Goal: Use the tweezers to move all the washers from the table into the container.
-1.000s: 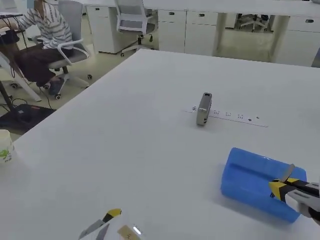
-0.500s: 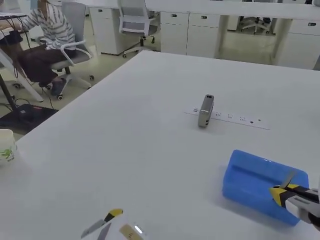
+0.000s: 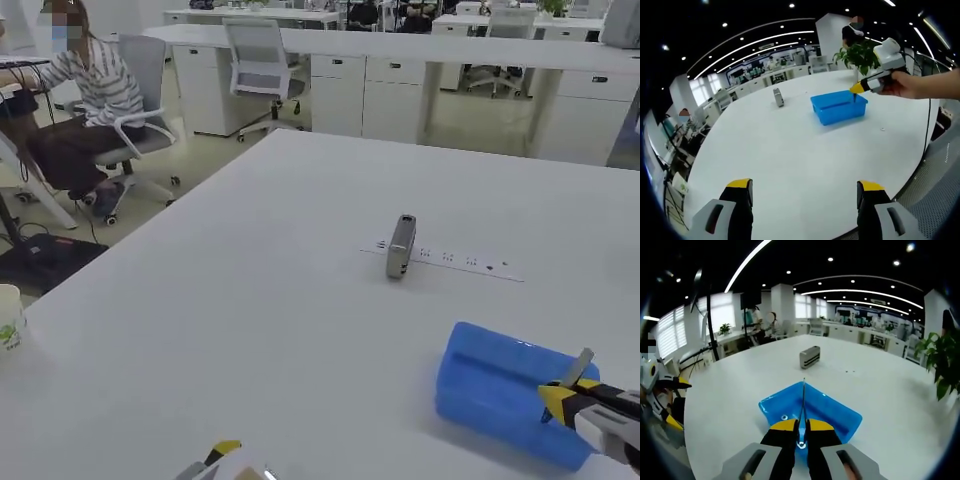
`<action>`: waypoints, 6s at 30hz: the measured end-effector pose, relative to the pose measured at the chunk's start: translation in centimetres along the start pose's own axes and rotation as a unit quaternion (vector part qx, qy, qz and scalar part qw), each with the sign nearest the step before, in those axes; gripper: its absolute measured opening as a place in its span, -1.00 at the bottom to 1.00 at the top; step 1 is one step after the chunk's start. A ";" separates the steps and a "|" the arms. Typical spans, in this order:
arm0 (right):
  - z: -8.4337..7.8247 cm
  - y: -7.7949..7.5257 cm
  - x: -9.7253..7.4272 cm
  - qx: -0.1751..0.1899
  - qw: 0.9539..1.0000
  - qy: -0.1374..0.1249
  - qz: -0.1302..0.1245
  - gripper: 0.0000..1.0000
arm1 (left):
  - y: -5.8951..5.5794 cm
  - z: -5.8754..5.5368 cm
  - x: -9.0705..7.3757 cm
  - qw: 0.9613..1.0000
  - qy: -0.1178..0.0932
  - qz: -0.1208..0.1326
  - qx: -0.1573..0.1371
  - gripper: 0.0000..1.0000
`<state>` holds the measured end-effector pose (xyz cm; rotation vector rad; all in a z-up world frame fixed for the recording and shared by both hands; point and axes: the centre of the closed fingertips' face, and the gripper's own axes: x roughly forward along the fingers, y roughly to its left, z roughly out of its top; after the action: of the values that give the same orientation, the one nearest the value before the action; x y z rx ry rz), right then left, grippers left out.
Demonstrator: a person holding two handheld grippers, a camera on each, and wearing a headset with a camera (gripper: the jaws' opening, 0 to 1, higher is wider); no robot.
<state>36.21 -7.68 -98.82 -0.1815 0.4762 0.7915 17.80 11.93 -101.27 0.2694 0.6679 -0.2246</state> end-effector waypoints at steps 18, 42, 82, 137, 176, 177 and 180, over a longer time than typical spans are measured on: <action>-2.9 2.1 -4.6 0.023 1.000 -0.005 -0.006 -0.94 | 0.1 0.3 -0.1 1.000 -0.010 0.004 0.001 0.75; -8.4 3.5 -6.2 0.048 0.998 0.048 -0.010 -0.93 | 0.2 0.5 -0.2 1.000 -0.017 0.008 0.000 0.74; -7.9 2.7 -6.0 0.042 0.998 0.039 -0.019 -0.94 | 0.1 0.3 -0.2 1.000 -0.009 0.007 0.008 0.72; -8.9 2.9 -6.7 0.013 0.999 0.048 -0.019 -0.93 | 0.1 0.2 -0.1 1.000 -0.008 0.008 0.009 0.68; -4.1 2.5 -6.8 0.029 0.999 0.022 0.001 -0.97 | 0.6 0.6 -0.4 1.000 -0.021 0.016 -0.008 0.65; -3.8 2.5 -6.8 0.027 0.999 0.022 0.001 -0.97 | 0.7 0.6 -0.4 1.000 -0.022 0.016 -0.009 0.65; -3.1 2.5 -6.8 0.022 1.000 0.019 0.002 -0.97 | 0.6 0.6 -0.4 1.000 -0.022 0.015 -0.008 0.65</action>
<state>29.23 -11.33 -98.24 -0.1553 0.5291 0.7818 18.00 12.39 -100.45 0.2582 0.6211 -0.1954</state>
